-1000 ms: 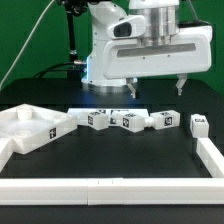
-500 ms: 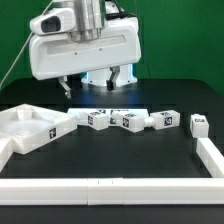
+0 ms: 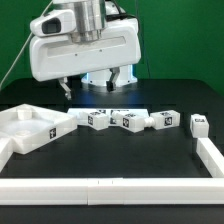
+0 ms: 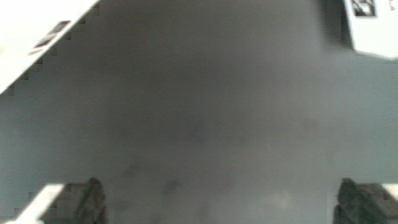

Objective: Assemble one leg

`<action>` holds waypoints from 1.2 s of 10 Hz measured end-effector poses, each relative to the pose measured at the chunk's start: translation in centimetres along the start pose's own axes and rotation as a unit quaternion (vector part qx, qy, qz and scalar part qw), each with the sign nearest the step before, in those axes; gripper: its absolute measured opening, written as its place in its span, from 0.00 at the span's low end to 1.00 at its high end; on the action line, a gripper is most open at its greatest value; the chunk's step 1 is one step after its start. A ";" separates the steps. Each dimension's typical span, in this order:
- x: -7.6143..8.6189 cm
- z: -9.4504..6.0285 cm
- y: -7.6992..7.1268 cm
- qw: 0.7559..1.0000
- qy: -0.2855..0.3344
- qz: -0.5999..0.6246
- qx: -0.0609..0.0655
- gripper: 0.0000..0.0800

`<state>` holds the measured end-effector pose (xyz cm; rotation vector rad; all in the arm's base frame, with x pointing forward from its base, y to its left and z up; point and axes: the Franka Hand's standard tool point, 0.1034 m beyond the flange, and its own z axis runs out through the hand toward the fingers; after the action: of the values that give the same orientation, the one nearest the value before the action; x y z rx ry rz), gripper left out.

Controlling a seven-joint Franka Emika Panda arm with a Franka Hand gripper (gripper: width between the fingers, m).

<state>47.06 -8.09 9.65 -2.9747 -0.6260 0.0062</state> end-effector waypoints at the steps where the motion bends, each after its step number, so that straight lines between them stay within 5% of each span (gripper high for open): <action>1: -0.8 -0.1 3.1 0.999 0.002 -0.033 -0.008 0.81; 2: -0.6 -0.2 5.9 0.997 0.005 -0.078 -0.019 0.81; 4: 0.3 0.3 8.4 0.991 0.002 -0.133 -0.017 0.81; 8: 0.0 0.6 8.1 0.992 0.000 -0.129 -0.015 0.81; 11: -4.8 2.5 15.1 0.974 -0.011 -0.224 -0.028 0.81; 12: -5.8 3.7 16.2 0.974 -0.015 -0.224 -0.026 0.81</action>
Offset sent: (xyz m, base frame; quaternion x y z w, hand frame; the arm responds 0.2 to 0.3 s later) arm 0.0403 -0.0174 -0.0139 0.0454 -0.0014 -0.1791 0.9828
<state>48.10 -24.78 4.26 -2.8112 -1.3014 -0.0014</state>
